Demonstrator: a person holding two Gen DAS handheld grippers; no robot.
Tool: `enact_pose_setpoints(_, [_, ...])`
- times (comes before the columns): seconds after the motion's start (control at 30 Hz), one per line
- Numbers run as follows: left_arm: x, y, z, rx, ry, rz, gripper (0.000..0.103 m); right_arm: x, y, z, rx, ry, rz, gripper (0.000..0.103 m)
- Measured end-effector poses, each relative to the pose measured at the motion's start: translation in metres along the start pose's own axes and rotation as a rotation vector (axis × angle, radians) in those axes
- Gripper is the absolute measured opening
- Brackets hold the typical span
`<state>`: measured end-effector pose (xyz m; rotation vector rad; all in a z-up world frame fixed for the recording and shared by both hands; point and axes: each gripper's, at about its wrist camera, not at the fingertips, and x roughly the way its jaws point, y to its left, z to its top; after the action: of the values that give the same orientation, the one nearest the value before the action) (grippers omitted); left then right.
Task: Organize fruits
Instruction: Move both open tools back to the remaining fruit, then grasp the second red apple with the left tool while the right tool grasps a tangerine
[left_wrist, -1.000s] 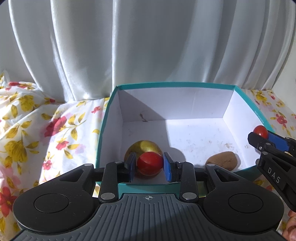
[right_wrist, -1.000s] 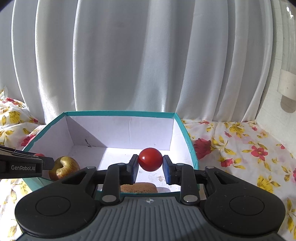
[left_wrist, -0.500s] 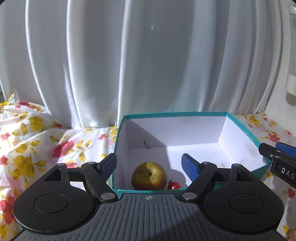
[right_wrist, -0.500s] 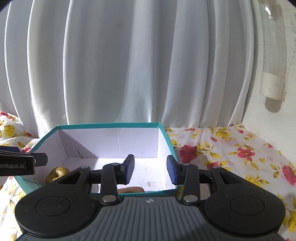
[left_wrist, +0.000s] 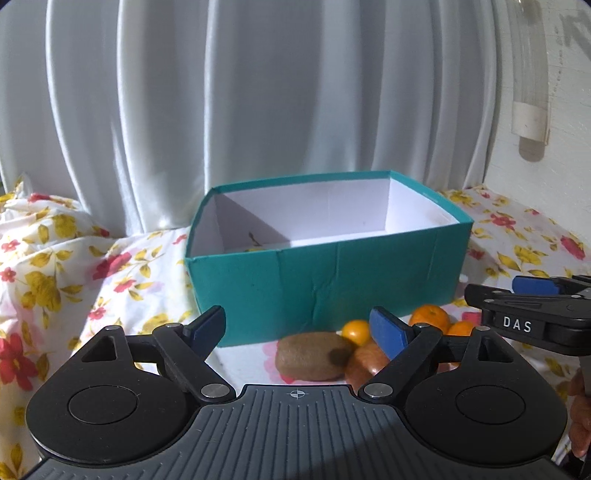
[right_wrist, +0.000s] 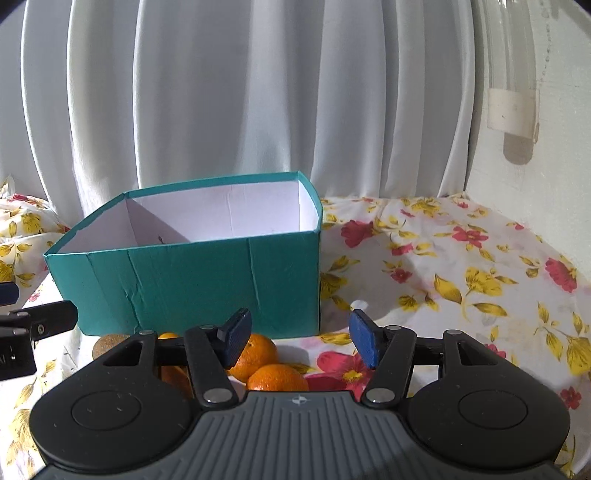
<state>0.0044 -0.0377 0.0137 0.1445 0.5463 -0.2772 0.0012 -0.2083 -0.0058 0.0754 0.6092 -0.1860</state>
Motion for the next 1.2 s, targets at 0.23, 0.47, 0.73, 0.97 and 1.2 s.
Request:
enact_pose_setpoints(0.23, [0.005, -0.010, -0.015, -0.007, 0.040, -0.045, 0.089, 0.004, 0.002, -0.017, -0.021, 0.051, 0.029, 0.059])
enact_pose_setpoints(0.47, [0.022, -0.025, -0.025, 0.011, 0.089, -0.082, 0.085, 0.013, 0.001, -0.029, -0.033, 0.098, 0.054, 0.059])
enact_pose_setpoints(0.73, [0.031, -0.024, -0.034, 0.021, 0.081, -0.153, 0.082, 0.026, -0.001, -0.033, -0.008, 0.138, 0.086, 0.059])
enact_pose_setpoints(0.97, [0.039, -0.020, -0.037, -0.030, 0.089, -0.216, 0.082, 0.035, 0.000, -0.039, -0.027, 0.142, 0.092, 0.055])
enact_pose_setpoints(1.2, [0.051, -0.026, -0.039, -0.015, 0.107, -0.245, 0.079, 0.035, -0.006, -0.042, -0.024, 0.119, 0.081, 0.046])
